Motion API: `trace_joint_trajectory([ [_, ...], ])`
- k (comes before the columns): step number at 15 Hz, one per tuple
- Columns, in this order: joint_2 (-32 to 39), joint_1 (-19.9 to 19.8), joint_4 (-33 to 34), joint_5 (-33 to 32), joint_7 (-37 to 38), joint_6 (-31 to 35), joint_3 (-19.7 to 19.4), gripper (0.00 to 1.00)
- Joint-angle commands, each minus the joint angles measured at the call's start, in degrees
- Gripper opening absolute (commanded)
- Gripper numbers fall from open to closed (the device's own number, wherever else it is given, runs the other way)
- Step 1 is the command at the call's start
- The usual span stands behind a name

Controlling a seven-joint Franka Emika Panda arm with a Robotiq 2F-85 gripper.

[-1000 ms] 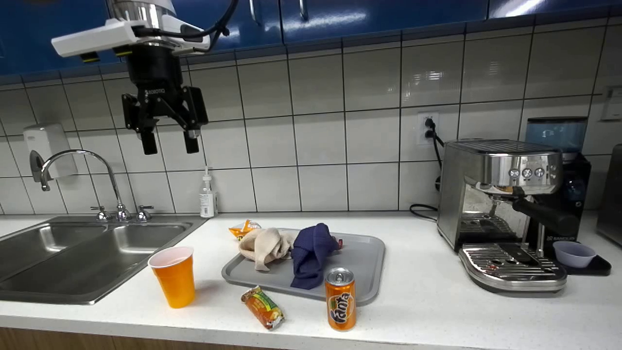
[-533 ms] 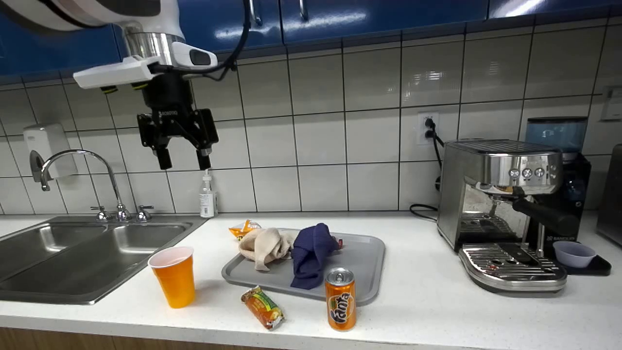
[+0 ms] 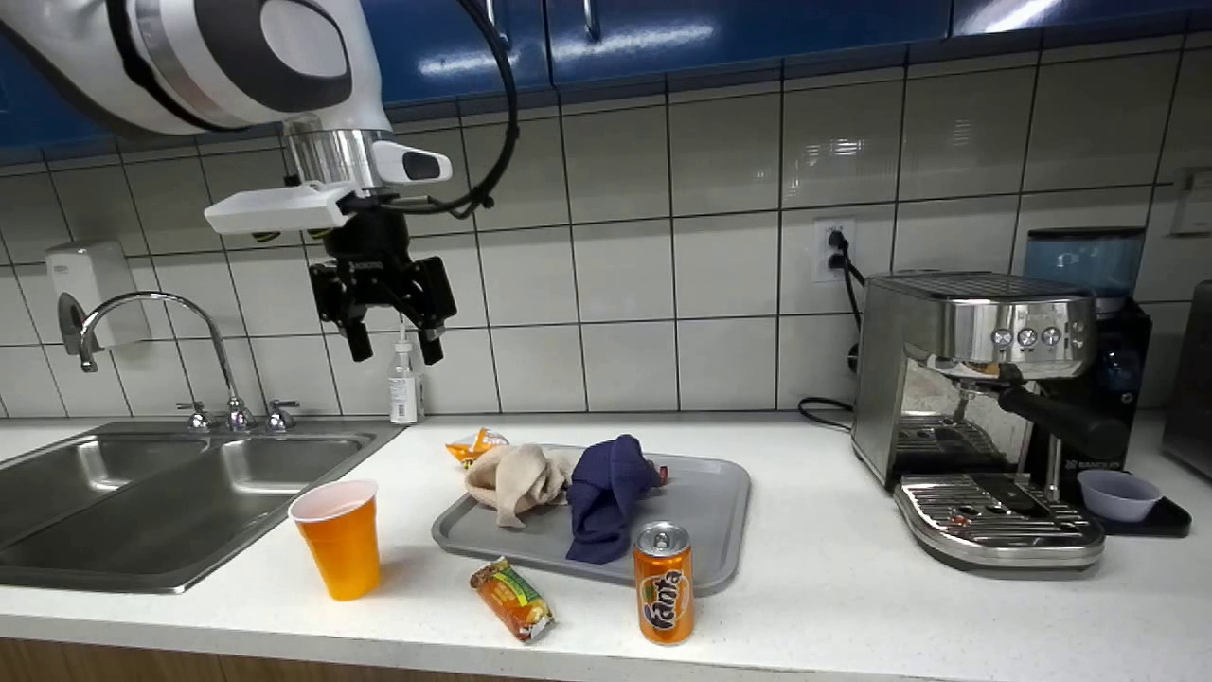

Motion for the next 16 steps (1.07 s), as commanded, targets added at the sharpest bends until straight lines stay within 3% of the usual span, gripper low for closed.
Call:
trace_joint_trajectory([
  [1, 4.03, -1.69, 0.98, -1.09, 0.50, 3.83, 0.35, 1.00],
  [16, 16.78, -2.14, 4.33, -0.35, -0.57, 13.10, -0.91, 1.00],
])
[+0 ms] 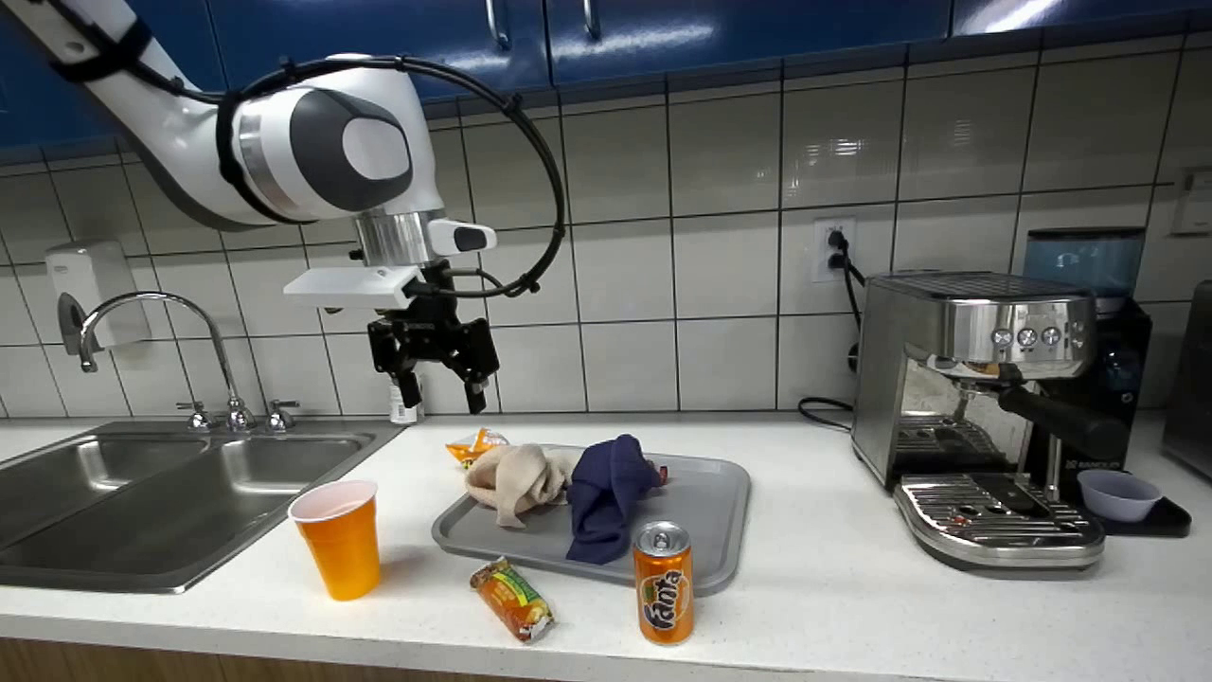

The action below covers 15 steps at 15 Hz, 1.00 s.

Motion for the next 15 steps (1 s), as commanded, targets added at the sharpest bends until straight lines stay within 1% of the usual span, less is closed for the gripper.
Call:
trace_joint_trajectory([
  [1, 4.10, -0.65, 2.80, -0.26, -0.46, 1.75, -0.04, 1.00],
  [15, 17.72, -0.11, 10.74, -0.17, 0.31, 7.79, -0.12, 1.00],
])
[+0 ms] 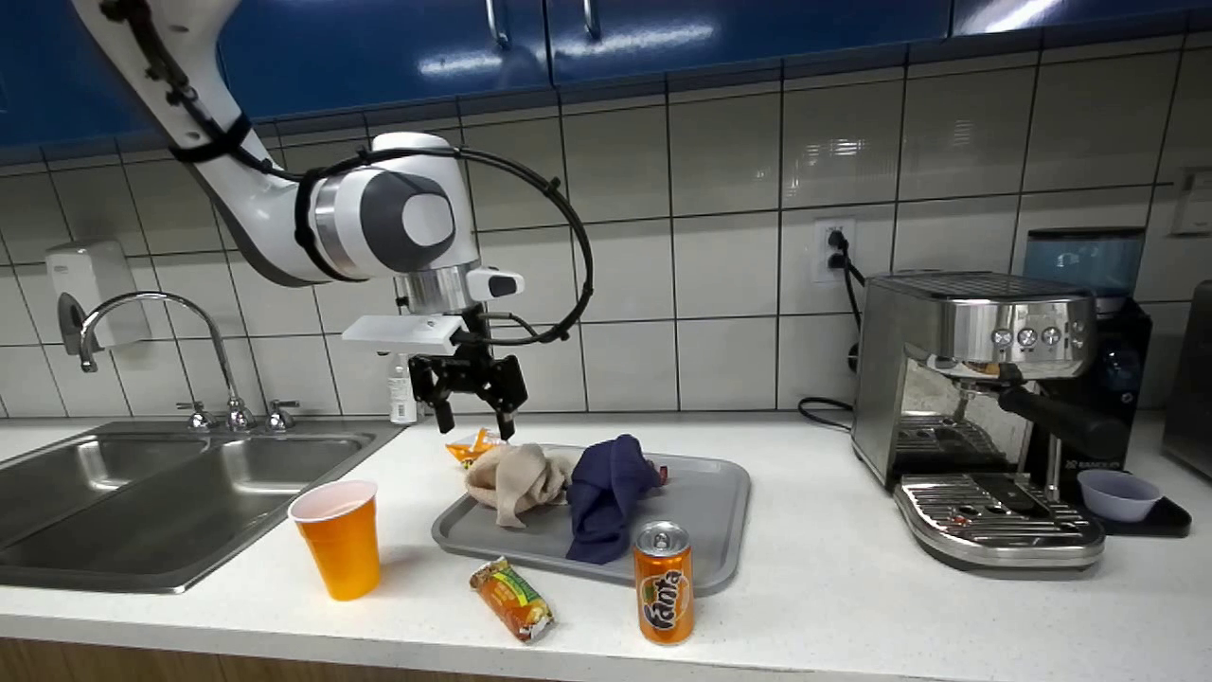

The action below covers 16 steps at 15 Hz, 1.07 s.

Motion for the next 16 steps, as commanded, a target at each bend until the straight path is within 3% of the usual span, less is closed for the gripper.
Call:
trace_joint_trajectory([
  [1, 4.45, -0.01, 3.87, -0.09, 0.29, 1.37, 0.03, 1.00],
  [16, 16.64, 1.74, 14.66, -0.41, 0.94, 2.11, 0.00, 1.00],
])
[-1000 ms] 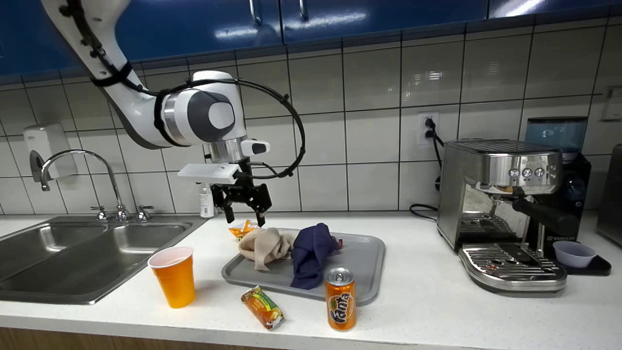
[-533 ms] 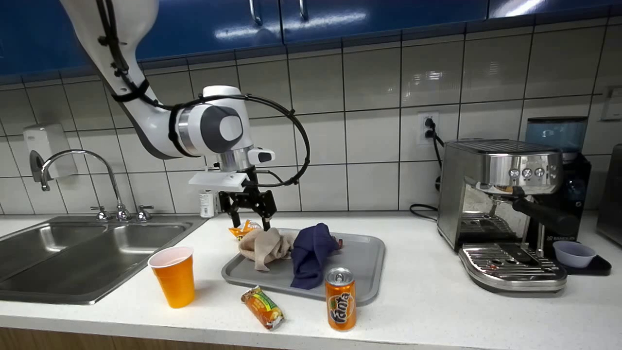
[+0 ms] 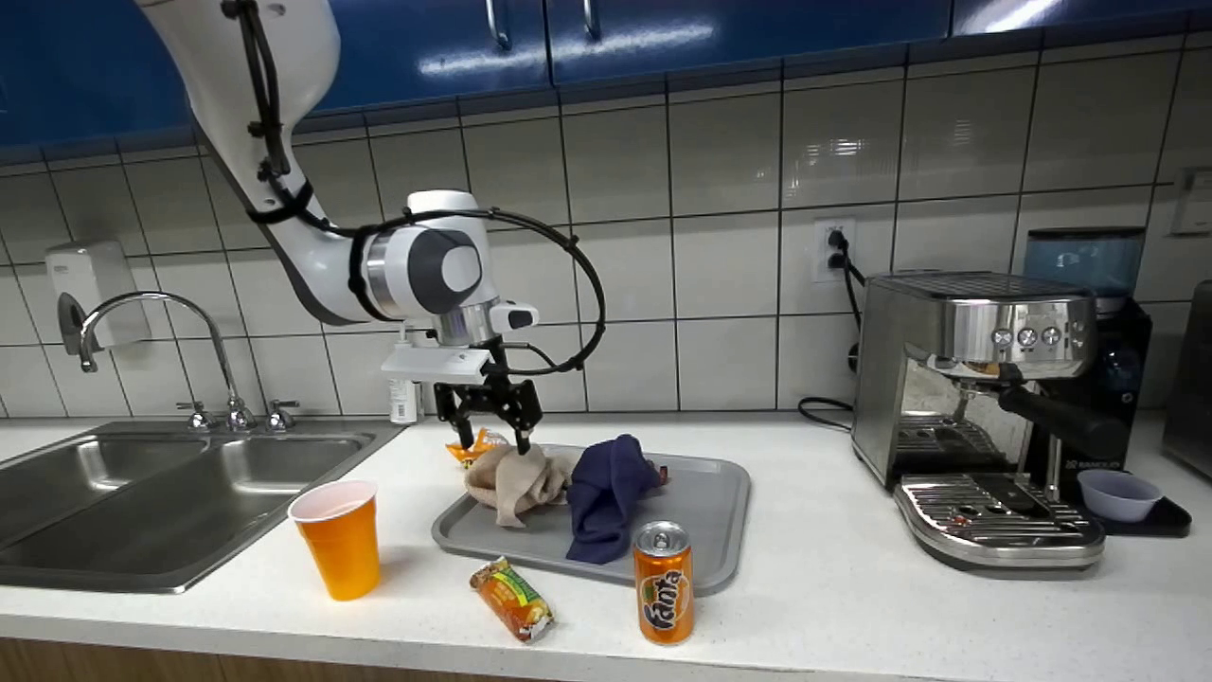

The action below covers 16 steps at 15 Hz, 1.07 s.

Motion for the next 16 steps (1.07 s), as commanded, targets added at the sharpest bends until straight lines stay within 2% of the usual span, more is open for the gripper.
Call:
trace_joint_trajectory([
  [1, 3.46, 0.61, 4.08, -0.36, 0.87, -0.57, -0.16, 1.00],
  [7, 7.42, 1.07, 7.86, -0.59, 1.13, -1.03, -0.53, 1.00],
  [13, 8.07, 0.88, 8.34, -0.53, 1.00, -1.39, -0.87, 1.00],
  [14, 7.95, 0.97, 8.15, -0.79, 1.00, -1.47, -1.08, 0.75],
  [15, 7.87, 0.97, 8.02, -0.89, 0.98, -1.56, -1.21, 0.74],
  [16, 7.78, 0.98, 7.88, -0.94, 1.07, -1.59, -1.38, 0.68],
])
